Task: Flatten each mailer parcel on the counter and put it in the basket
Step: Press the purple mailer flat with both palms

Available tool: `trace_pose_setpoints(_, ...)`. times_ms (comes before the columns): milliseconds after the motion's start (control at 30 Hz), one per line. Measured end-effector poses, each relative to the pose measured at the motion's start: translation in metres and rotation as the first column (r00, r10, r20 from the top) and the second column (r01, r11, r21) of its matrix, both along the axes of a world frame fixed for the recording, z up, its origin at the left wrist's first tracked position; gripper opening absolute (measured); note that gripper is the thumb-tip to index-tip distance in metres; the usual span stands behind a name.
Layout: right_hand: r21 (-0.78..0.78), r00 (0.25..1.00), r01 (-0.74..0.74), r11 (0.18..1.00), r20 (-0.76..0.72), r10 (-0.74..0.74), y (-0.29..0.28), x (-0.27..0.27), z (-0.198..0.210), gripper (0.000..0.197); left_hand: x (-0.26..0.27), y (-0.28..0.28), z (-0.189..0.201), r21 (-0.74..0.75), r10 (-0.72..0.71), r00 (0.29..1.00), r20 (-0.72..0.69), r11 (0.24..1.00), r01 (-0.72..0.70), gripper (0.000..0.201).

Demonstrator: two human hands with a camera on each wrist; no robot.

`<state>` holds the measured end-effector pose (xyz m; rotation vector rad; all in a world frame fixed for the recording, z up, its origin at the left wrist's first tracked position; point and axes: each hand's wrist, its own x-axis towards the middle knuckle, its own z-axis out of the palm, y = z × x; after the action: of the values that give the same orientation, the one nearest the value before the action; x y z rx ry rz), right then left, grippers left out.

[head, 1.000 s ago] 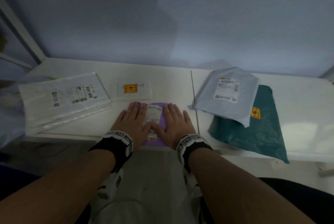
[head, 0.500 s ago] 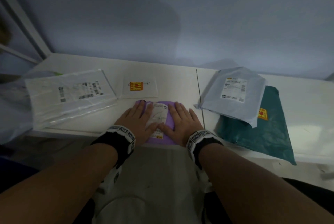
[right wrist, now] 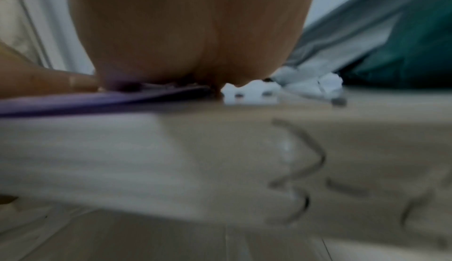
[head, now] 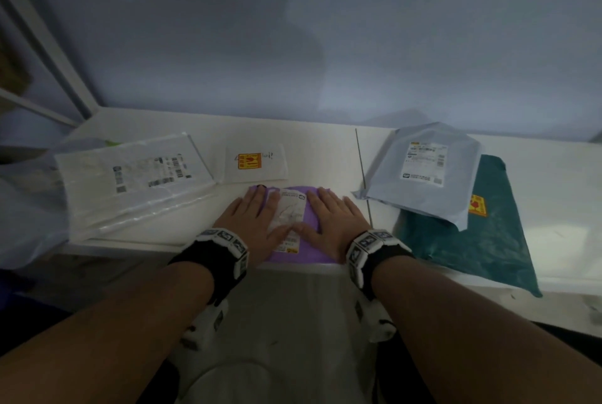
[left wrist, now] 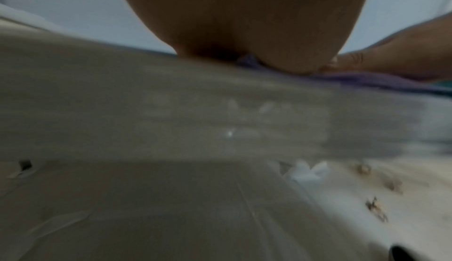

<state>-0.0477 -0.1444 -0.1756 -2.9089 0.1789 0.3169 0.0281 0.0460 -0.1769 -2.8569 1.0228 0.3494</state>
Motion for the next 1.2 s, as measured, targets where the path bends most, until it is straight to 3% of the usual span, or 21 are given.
trace_pose_setpoints(167, -0.093, 0.987, -0.002, 0.996, 0.162, 0.017, -0.001, -0.016, 0.021, 0.053, 0.005, 0.003, 0.016, -0.056, 0.008, 0.996, 0.085, 0.998, -0.003, 0.069)
trace_pose_setpoints(267, -0.155, 0.987, 0.025, 0.988, 0.162, 0.000, 0.001, -0.028, 0.032, 0.039, -0.003, 0.000, 0.021, -0.112, 0.042, 0.997, 0.059, 0.993, -0.035, 0.061)
trace_pose_setpoints(333, -0.157, 0.980, 0.027, 0.987, 0.197, 0.004, 0.004, -0.029, 0.037, 0.032, -0.010, -0.008, 0.019, -0.188, 0.039, 0.998, 0.047, 0.982, -0.029, 0.054)
trace_pose_setpoints(400, -0.091, 0.959, 0.037, 0.995, 0.283, -0.010, 0.003, -0.024, 0.036, 0.026, -0.016, -0.020, 0.013, -0.258, 0.057, 0.998, 0.026, 0.965, -0.048, 0.059)
trace_pose_setpoints(467, 0.003, 0.948, 0.010, 1.000, 0.317, -0.010, 0.004, -0.013, 0.027, 0.030, -0.021, -0.028, 0.005, -0.274, 0.082, 0.996, -0.025, 0.958, -0.085, 0.073)
trace_pose_setpoints(600, 0.023, 0.975, -0.120, 0.993, 0.193, 0.113, 0.007, 0.006, 0.001, 0.067, -0.031, -0.030, -0.007, -0.247, 0.094, 0.996, -0.008, 0.965, -0.093, 0.080)
trace_pose_setpoints(700, 0.110, 0.988, -0.084, 0.990, 0.135, 0.069, 0.008, 0.004, -0.010, 0.065, -0.032, -0.028, -0.010, -0.261, 0.077, 0.997, 0.011, 0.963, -0.072, 0.075)
trace_pose_setpoints(800, 0.139, 0.992, -0.062, 0.988, 0.120, 0.045, 0.009, 0.000, -0.010, 0.082, -0.030, -0.027, -0.010, -0.244, 0.061, 0.998, -0.006, 0.968, -0.060, 0.070)
trace_pose_setpoints(867, 0.126, 0.994, -0.055, 0.991, 0.106, 0.042, 0.009, 0.000, -0.012, 0.090, -0.028, -0.027, -0.010, -0.228, 0.045, 0.999, -0.014, 0.972, -0.047, 0.076)
trace_pose_setpoints(933, 0.117, 0.997, -0.041, 0.992, 0.073, 0.032, 0.011, 0.003, -0.011, 0.085, -0.026, -0.025, -0.010, -0.215, 0.027, 0.999, -0.030, 0.976, -0.033, 0.084)
trace_pose_setpoints(1000, 0.191, 0.996, 0.017, 0.981, 0.083, -0.034, 0.015, 0.007, -0.005, 0.067, -0.026, -0.021, -0.007, -0.194, 0.015, 0.999, -0.043, 0.981, -0.023, 0.090)
trace_pose_setpoints(1100, 0.363, 0.941, 0.179, 0.915, 0.209, -0.267, 0.018, 0.015, 0.010, 0.037, -0.031, -0.015, -0.002, -0.182, 0.034, 0.998, -0.046, 0.982, -0.042, 0.096)
trace_pose_setpoints(1200, 0.414, 0.884, 0.391, 0.822, 0.081, -0.461, 0.012, 0.022, 0.024, 0.033, -0.033, -0.011, -0.003, -0.178, 0.050, 0.998, -0.034, 0.983, -0.055, 0.095)
